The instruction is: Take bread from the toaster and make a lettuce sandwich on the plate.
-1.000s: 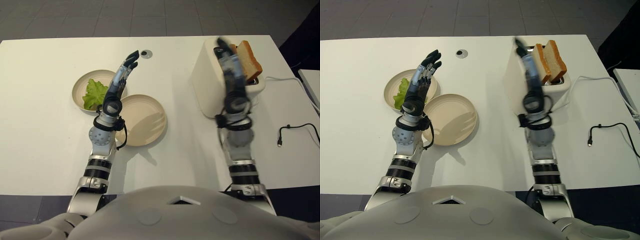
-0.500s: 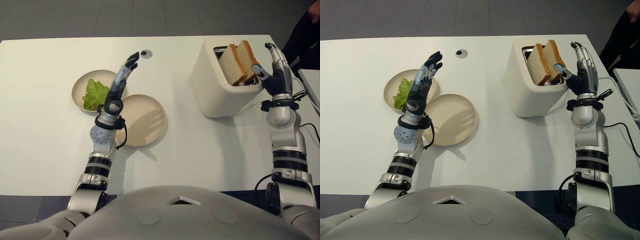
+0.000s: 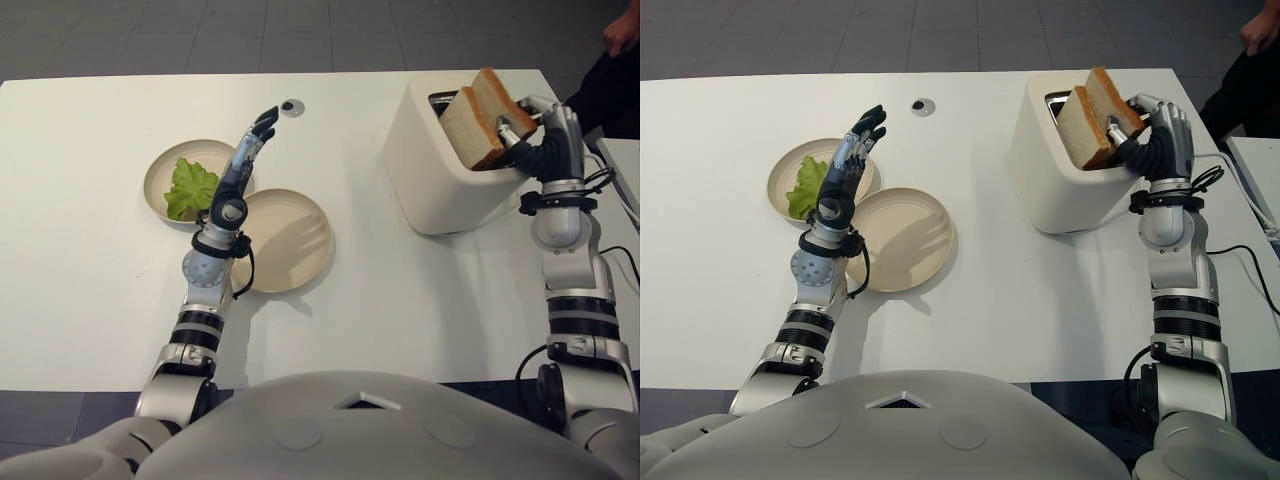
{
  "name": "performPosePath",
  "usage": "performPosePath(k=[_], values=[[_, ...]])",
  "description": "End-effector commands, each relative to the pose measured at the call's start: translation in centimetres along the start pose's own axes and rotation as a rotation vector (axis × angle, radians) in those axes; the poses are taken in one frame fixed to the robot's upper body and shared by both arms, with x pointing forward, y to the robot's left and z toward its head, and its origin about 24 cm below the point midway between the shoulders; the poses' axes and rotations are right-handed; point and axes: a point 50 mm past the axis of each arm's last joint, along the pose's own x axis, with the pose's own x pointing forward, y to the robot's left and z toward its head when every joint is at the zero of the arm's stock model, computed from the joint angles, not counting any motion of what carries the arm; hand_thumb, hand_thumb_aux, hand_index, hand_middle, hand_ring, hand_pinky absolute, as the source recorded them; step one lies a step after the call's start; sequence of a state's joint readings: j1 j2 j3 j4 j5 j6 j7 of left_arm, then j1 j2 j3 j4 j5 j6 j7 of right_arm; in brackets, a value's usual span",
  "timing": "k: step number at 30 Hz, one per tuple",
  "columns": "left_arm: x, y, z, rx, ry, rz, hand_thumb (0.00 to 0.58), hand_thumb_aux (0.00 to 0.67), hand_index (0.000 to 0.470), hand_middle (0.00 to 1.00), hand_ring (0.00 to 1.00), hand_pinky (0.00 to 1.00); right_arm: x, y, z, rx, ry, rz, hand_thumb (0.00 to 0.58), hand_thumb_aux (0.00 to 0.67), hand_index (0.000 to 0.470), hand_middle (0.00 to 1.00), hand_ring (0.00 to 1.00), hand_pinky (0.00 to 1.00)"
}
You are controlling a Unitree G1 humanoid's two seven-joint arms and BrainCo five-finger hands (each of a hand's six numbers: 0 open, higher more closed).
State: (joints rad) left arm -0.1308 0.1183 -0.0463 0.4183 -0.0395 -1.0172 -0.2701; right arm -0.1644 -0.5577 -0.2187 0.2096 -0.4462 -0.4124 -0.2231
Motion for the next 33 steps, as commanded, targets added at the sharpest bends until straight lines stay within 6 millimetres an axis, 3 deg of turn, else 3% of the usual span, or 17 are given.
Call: performPosePath(k=[1, 7, 13, 16, 19, 22, 23, 24, 25, 29, 33], values=[[0.0, 3.4, -2.6, 0.203, 0.217, 0.017, 0.000, 0.000, 0.000, 0.00, 0.00, 0.00, 0.4, -3.0, 1.4, 0.066, -0.107, -0.195, 0.580, 0.670, 0.470, 1.00, 1.00, 1.00], [-1.4, 10.8, -3.8, 0.661, 0.501, 0.087, 0.000, 0.000, 0.000, 0.00, 0.00, 0.00, -0.2, -5.9, 4.3, 0.349, -0.309, -0.380, 0.580, 0.670, 0.470, 1.00, 1.00, 1.00], [-2.9, 13.5, -4.5, 0.992, 0.692, -0.024, 0.000, 0.000, 0.000, 0.00, 0.00, 0.00, -1.4, -5.7, 8.3, 0.680, -0.510, -0.315, 0.580, 0.670, 0.470, 1.00, 1.00, 1.00], [-4.8, 13.3, -5.9, 1.027, 0.835, -0.162, 0.000, 0.000, 0.000, 0.00, 0.00, 0.00, -1.5, -1.4, 11.1, 0.866, -0.520, -0.099, 0.580, 0.670, 0.470, 1.00, 1.00, 1.00], [-6.4, 13.0, -6.9, 1.029, 0.942, -0.258, 0.000, 0.000, 0.000, 0.00, 0.00, 0.00, -3.2, 6.9, 13.6, 0.951, -0.422, 0.251, 0.580, 0.670, 0.470, 1.00, 1.00, 1.00], [-7.2, 12.6, -7.3, 1.020, 0.981, -0.319, 0.000, 0.000, 0.000, 0.00, 0.00, 0.00, -6.2, 13.5, 14.4, 0.899, -0.313, 0.512, 0.580, 0.670, 0.470, 1.00, 1.00, 1.00], [-7.4, 12.4, -7.4, 1.017, 0.988, -0.341, 0.040, 0.024, 0.017, 0.00, 0.00, 0.00, -7.1, 15.3, 14.4, 0.859, -0.287, 0.576, 0.580, 0.670, 0.470, 1.00, 1.00, 1.00], [-7.4, 12.3, -7.4, 1.019, 0.983, -0.356, 0.532, 0.478, 0.335, 0.00, 0.00, 0.00, -8.0, 16.8, 14.4, 0.807, -0.265, 0.642, 0.580, 0.670, 0.470, 1.00, 1.00, 1.00], [-7.4, 12.2, -7.3, 1.020, 0.973, -0.363, 0.580, 0.670, 0.470, 0.00, 0.00, 0.00, -8.7, 17.7, 14.3, 0.737, -0.274, 0.684, 0.580, 0.670, 0.470, 1.00, 1.00, 1.00], [-7.1, 11.4, -7.3, 0.990, 0.926, -0.401, 0.580, 0.670, 0.470, 0.00, 0.00, 0.00, -10.4, 19.1, 13.8, 0.570, -0.311, 0.796, 0.580, 0.670, 0.470, 1.00, 1.00, 1.00], [-7.1, 10.9, -7.3, 0.961, 0.895, -0.415, 0.580, 0.670, 0.470, 0.00, 0.00, 0.00, -10.3, 18.8, 12.5, 0.409, -0.341, 0.832, 0.580, 0.670, 0.470, 1.00, 1.00, 1.00]])
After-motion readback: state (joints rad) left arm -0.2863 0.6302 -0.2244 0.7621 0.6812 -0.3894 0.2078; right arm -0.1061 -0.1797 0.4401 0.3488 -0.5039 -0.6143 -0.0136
